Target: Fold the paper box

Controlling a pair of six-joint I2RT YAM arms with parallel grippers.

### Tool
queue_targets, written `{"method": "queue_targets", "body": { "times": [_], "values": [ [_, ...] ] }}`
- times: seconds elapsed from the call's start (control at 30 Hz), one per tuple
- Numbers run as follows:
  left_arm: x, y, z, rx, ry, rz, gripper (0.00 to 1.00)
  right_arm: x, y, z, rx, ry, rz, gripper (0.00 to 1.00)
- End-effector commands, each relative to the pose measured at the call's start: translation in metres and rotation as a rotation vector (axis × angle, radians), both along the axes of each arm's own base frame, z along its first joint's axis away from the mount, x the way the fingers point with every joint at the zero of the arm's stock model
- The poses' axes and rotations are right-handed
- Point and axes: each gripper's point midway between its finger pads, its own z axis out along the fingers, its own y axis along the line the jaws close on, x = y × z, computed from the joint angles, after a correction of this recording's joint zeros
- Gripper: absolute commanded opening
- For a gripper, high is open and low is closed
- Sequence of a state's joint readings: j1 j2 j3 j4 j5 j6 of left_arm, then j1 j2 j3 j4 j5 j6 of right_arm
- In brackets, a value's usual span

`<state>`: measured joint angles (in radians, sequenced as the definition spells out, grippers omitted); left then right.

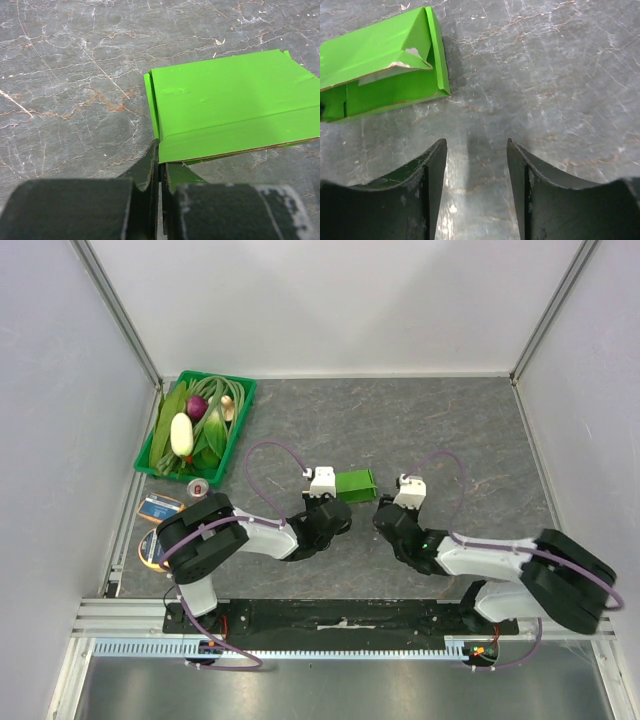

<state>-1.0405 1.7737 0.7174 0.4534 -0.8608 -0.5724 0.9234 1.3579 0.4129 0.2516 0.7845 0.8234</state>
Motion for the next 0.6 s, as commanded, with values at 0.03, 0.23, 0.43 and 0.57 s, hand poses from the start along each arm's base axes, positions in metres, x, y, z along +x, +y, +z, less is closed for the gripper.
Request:
{"method": "queue_targets", "body": {
  "times": [0.03,0.23,0.43,0.57],
  "values": [
    [-0.007,0.028,-0.023,0.140,0.030,0.047,0.02,-0.042,-0.015,0.009,0.040,0.179,0.045,0.71],
    [-0.006,0.026,-0.023,0.160,0.029,0.041,0.02,0.000,-0.021,0.115,0.315,0.101,0.159,0.81],
    [-0.004,0.021,-0.023,0.179,0.031,0.030,0.02,0.037,0.036,0.150,0.639,0.289,0.442,0.81],
    [-0.004,0.022,-0.021,0.185,0.028,0.040,0.02,0.028,0.048,0.133,0.908,0.360,0.324,0.85]
  ]
}}
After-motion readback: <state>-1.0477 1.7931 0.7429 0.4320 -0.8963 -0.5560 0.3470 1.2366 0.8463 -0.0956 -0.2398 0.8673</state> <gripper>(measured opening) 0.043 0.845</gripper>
